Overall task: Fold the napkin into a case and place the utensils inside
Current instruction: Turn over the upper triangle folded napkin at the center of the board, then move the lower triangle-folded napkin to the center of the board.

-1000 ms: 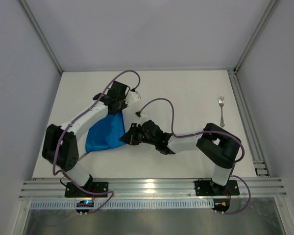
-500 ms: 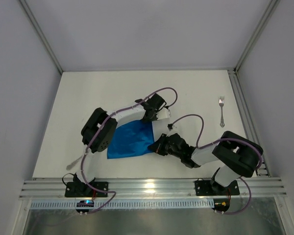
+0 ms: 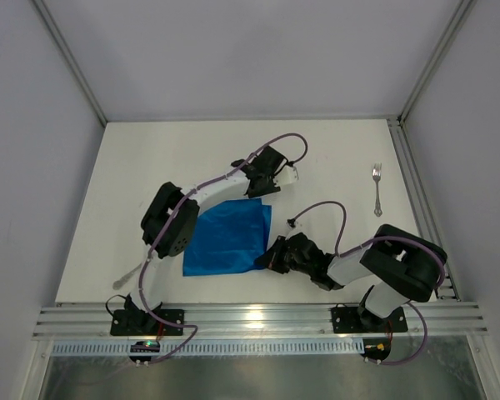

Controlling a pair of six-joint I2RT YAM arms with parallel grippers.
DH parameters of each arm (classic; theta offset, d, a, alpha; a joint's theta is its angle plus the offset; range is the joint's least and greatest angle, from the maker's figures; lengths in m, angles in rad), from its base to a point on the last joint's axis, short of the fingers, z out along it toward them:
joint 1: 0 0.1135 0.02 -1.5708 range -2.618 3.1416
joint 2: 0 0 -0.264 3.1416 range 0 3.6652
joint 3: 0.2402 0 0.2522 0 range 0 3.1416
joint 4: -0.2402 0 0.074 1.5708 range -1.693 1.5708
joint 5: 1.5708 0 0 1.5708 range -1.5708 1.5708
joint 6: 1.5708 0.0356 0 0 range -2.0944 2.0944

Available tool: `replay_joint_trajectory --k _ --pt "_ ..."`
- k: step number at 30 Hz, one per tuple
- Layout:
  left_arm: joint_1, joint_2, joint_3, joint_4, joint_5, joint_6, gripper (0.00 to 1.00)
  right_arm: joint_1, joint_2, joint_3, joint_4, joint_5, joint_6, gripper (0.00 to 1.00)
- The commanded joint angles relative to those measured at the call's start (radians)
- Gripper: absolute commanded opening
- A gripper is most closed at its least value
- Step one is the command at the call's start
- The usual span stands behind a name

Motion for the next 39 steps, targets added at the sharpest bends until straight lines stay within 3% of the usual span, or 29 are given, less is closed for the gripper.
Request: replay_joint_trajectory --k 1,3,4,8,11,12,16,19,23,24,26,29,34,39 --pt "0.003 -0.039 0.073 -0.019 0.011 -0.049 0.61 0.005 0.017 -0.003 0.002 0.008 0.033 0.04" --pt "0.005 -0.065 0.077 -0.074 0.011 -0.077 0.6 0.006 0.02 0.008 -0.012 0.007 0.044 0.08" --pt "0.01 -0.1 0.074 -0.1 0.023 -0.115 0.59 0.006 0.014 0.017 -0.054 0.001 0.044 0.21" --pt "0.092 -0.211 0.038 -0.249 0.109 -0.235 0.55 0.008 -0.06 0.089 -0.263 0.002 0.003 0.48" --pt "0.186 -0.302 -0.034 -0.312 0.148 -0.299 0.55 0.008 -0.147 0.132 -0.472 0.061 -0.035 0.55" --pt "0.21 -0.324 -0.057 -0.317 0.154 -0.31 0.56 0.006 -0.206 0.149 -0.524 0.075 -0.054 0.63" --pt "0.315 -0.396 -0.167 -0.327 0.161 -0.335 0.59 0.008 -0.315 0.253 -0.846 0.154 -0.147 0.68" --pt "0.387 -0.418 -0.241 -0.327 0.197 -0.353 0.61 0.003 -0.354 0.331 -0.983 0.233 -0.218 0.69" --pt "0.444 -0.401 -0.295 -0.324 0.261 -0.375 0.59 -0.079 -0.351 0.365 -0.96 0.217 -0.319 0.66" --pt "0.445 -0.395 -0.31 -0.318 0.275 -0.378 0.58 -0.112 -0.342 0.37 -0.931 0.189 -0.36 0.62" --pt "0.448 -0.369 -0.319 -0.311 0.304 -0.385 0.55 -0.202 -0.303 0.397 -0.909 0.137 -0.407 0.43" --pt "0.45 -0.317 -0.322 -0.291 0.295 -0.396 0.52 -0.29 -0.235 0.46 -0.894 0.106 -0.503 0.29" --pt "0.453 -0.242 -0.316 -0.239 0.257 -0.399 0.46 -0.372 -0.153 0.537 -0.888 0.056 -0.605 0.28" --pt "0.451 -0.163 -0.276 -0.222 0.316 -0.385 0.29 -0.434 -0.109 0.557 -0.869 0.024 -0.62 0.28"
